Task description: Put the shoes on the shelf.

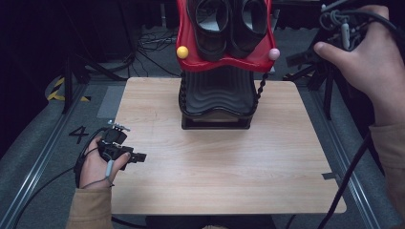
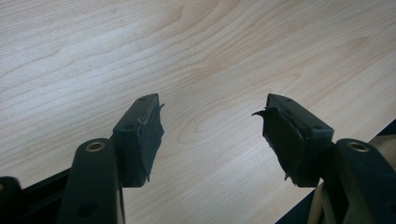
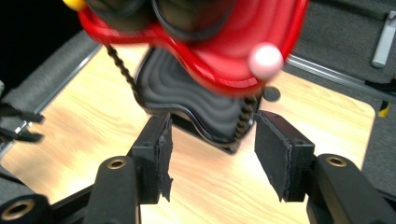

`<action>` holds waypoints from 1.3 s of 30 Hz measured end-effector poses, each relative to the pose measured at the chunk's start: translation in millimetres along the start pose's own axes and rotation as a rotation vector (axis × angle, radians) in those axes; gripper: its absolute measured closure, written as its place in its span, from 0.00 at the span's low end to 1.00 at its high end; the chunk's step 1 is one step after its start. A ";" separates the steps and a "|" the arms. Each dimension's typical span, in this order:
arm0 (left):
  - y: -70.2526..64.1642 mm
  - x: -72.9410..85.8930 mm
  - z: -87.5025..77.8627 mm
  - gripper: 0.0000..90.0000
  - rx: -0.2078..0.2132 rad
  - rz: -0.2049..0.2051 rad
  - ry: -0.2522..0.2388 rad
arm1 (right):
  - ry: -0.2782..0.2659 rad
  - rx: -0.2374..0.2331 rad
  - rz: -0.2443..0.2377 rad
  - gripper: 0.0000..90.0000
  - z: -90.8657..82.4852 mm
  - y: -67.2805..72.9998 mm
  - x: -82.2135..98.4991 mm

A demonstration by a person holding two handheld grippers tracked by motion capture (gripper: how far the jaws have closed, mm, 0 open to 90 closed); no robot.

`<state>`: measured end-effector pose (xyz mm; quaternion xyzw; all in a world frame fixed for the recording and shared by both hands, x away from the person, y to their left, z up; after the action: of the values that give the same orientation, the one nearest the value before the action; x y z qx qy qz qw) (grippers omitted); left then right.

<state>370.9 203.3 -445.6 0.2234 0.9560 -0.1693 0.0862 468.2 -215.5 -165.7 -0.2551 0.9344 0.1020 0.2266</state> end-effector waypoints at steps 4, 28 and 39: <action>0.9 1.8 -0.4 0.41 -0.005 -0.011 0.000 | 0.042 0.022 -0.019 0.52 10.3 -16.9 24.7; 1.3 9.8 5.5 0.29 -0.057 0.030 -0.013 | 0.218 -0.026 -0.108 0.42 139.6 -60.7 148.5; 9.5 9.2 8.3 0.26 -0.107 0.066 -0.025 | 0.199 -0.061 -0.113 0.42 192.0 -66.3 178.2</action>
<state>367.8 211.9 -458.2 0.2476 0.9547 -0.1176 0.1156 437.6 -289.7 -423.7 -0.3232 0.9329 0.0917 0.1301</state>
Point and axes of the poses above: each handheld gripper's, and its own axes: z roughly forward along the jaws, x roughly out of its underside, y roughly to its left, the point moved 9 cm from there along z, roughly forward along the jaws, and after that the axes turned 12 degrees about y, right-handed, at the moved point
